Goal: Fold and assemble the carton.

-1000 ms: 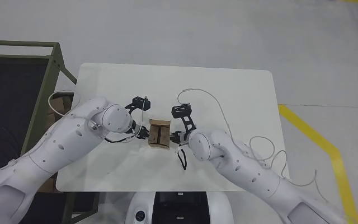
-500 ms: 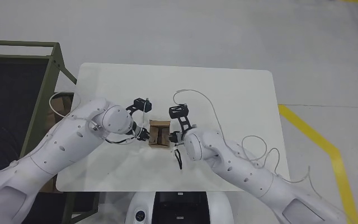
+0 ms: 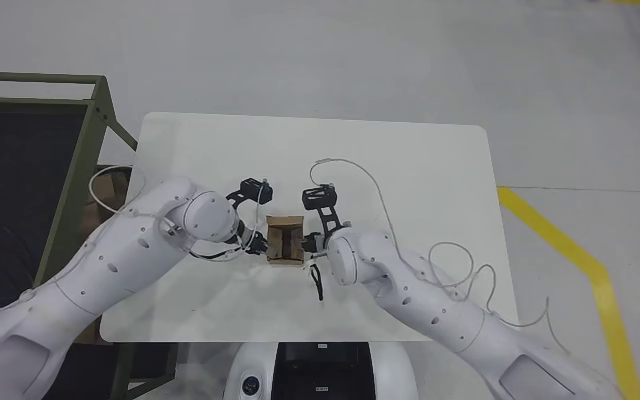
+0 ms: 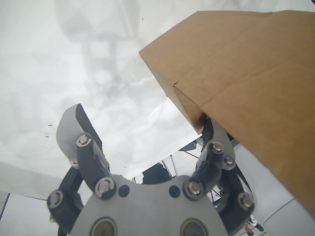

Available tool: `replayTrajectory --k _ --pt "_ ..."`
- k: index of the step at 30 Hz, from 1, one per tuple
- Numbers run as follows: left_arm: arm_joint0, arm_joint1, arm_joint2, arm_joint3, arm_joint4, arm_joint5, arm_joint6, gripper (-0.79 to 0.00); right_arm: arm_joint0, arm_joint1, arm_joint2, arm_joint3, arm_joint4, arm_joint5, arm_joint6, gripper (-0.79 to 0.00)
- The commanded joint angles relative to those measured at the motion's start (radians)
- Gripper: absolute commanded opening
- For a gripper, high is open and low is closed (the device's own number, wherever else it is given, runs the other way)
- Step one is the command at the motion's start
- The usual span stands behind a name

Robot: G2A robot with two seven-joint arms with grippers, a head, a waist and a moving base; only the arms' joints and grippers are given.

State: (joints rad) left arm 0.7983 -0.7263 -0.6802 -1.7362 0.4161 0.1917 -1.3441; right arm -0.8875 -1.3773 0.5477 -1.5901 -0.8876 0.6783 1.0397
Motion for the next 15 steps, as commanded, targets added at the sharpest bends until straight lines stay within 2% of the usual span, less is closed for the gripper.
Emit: replayTrajectory --k 1,9,15 --pt "0.001 -0.003 -0.001 0.004 -0.001 0.006 0.0 0.0 -0.001 -0.003 0.001 0.003 -0.007 -0.002 0.006 0.0" --pt "0.001 -0.017 -0.002 0.014 -0.008 0.026 -0.006 0.0 -0.005 -0.015 0.005 0.01 -0.033 -0.009 0.023 0.0" --pt "0.0 -0.028 -0.007 0.025 -0.016 0.079 0.005 0.0 -0.01 -0.025 0.005 0.013 -0.051 -0.02 0.032 0.0"
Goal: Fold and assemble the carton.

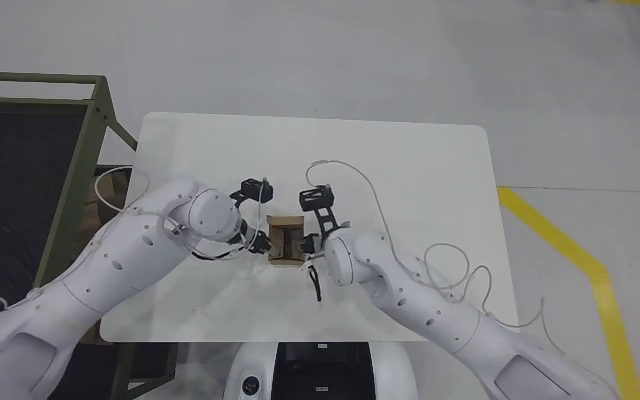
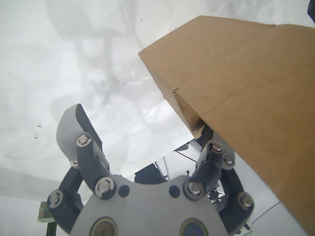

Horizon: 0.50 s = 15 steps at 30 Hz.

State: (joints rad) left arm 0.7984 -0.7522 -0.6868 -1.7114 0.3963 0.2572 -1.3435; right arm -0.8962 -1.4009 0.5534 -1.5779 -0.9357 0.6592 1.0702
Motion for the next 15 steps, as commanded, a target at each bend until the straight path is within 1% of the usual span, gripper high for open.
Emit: replayTrajectory --k 1,9,10,12,14,15 --pt "0.001 -0.003 -0.001 -0.001 0.006 0.022 0.007 0.0 -0.002 -0.004 -0.001 0.001 -0.006 -0.003 0.002 0.0" --pt "0.009 -0.011 -0.011 -0.005 0.017 0.039 0.019 0.0 -0.006 -0.015 0.008 0.002 0.0 -0.062 0.015 -0.006" --pt "0.011 -0.011 -0.013 -0.006 0.019 0.042 0.021 0.0 -0.009 -0.017 0.01 0.001 0.008 -0.072 0.015 -0.037" --pt "0.015 -0.012 -0.017 -0.009 0.023 0.049 0.026 0.0 -0.014 -0.019 0.019 0.003 0.021 -0.085 0.011 -0.145" --pt "0.02 -0.013 -0.021 -0.011 0.021 0.053 0.029 0.0 -0.016 -0.022 0.028 0.007 0.031 -0.091 0.012 -0.203" --pt "0.022 -0.013 -0.024 -0.011 0.019 0.055 0.031 0.0 -0.015 -0.023 0.031 0.01 0.032 -0.093 0.012 -0.259"
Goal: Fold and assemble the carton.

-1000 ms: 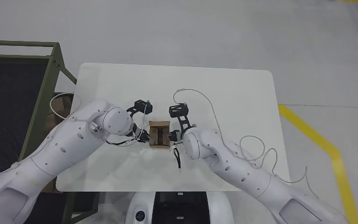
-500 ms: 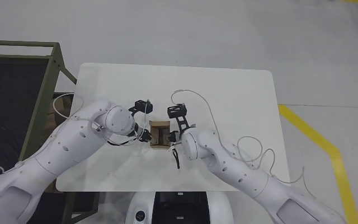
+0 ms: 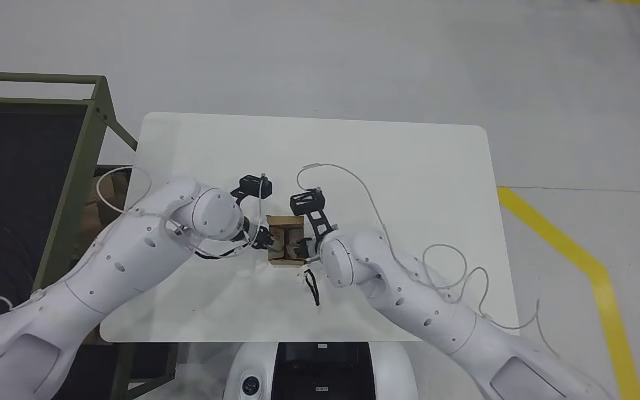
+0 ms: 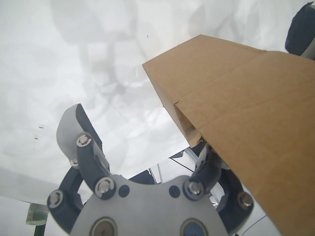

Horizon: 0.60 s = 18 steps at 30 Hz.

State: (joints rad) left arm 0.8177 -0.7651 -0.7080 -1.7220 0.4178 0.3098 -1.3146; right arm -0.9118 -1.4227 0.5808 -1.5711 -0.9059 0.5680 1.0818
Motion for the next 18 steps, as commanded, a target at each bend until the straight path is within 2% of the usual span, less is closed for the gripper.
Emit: replayTrajectory --k 1,3,13,16,18 --pt "0.005 -0.001 -0.005 -0.001 -0.004 0.006 0.003 0.0 -0.001 -0.003 0.005 0.006 0.004 -0.002 0.0 -0.28" --pt "0.008 -0.002 -0.009 -0.002 -0.006 0.01 0.004 0.0 -0.002 -0.006 0.008 0.009 0.005 -0.003 -0.002 -0.305" --pt "0.019 -0.007 -0.024 -0.009 0.008 0.018 -0.002 -0.015 -0.012 -0.019 0.023 0.016 0.001 -0.011 -0.006 -0.305" --pt "0.022 -0.009 -0.027 -0.013 0.012 0.019 -0.003 -0.04 -0.016 -0.022 0.023 0.014 -0.007 -0.014 -0.006 -0.339" --pt "0.024 -0.011 -0.028 -0.013 0.016 0.022 -0.003 -0.043 -0.018 -0.025 0.023 0.011 -0.011 -0.014 -0.005 -0.394"
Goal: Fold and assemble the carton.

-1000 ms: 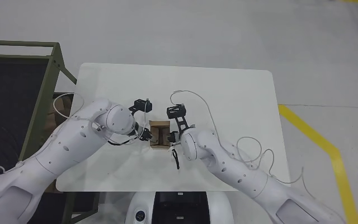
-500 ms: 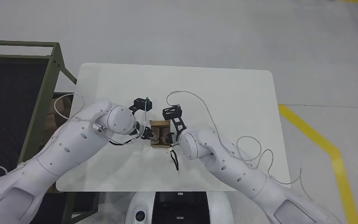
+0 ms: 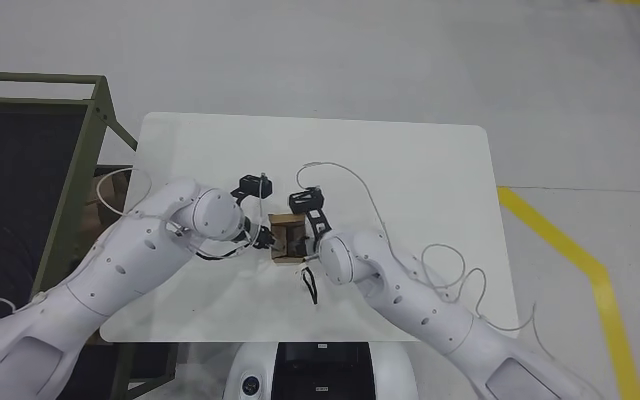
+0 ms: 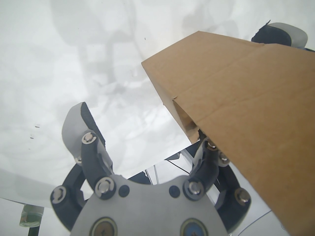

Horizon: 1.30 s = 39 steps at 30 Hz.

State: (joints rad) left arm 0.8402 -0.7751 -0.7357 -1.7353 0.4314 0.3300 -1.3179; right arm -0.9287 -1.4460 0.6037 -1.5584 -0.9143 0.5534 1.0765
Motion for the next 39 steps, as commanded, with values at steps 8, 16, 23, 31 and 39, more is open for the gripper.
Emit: replayTrajectory --k 8,16,23,31,39 --pt "0.003 -0.011 0.003 0.004 0.012 0.008 -0.003 -0.099 -0.023 -0.008 0.013 -0.016 -0.012 0.005 -0.011 -0.474" --pt "0.005 -0.021 0.0 -0.003 0.012 0.008 0.002 -0.24 -0.04 -0.014 0.024 -0.024 -0.022 0.004 -0.01 -0.539" --pt "0.008 -0.029 -0.002 -0.009 0.015 0.007 0.005 -0.397 -0.048 -0.021 0.034 -0.025 -0.026 0.01 -0.011 -0.582" --pt "0.011 -0.037 -0.004 -0.007 0.019 0.004 0.005 -0.536 -0.054 -0.027 0.046 -0.025 -0.04 0.015 -0.003 -0.634" --pt "0.015 -0.043 -0.01 -0.007 0.026 -0.001 -0.001 -0.619 -0.072 -0.03 0.055 -0.036 -0.061 0.011 0.002 -0.637"
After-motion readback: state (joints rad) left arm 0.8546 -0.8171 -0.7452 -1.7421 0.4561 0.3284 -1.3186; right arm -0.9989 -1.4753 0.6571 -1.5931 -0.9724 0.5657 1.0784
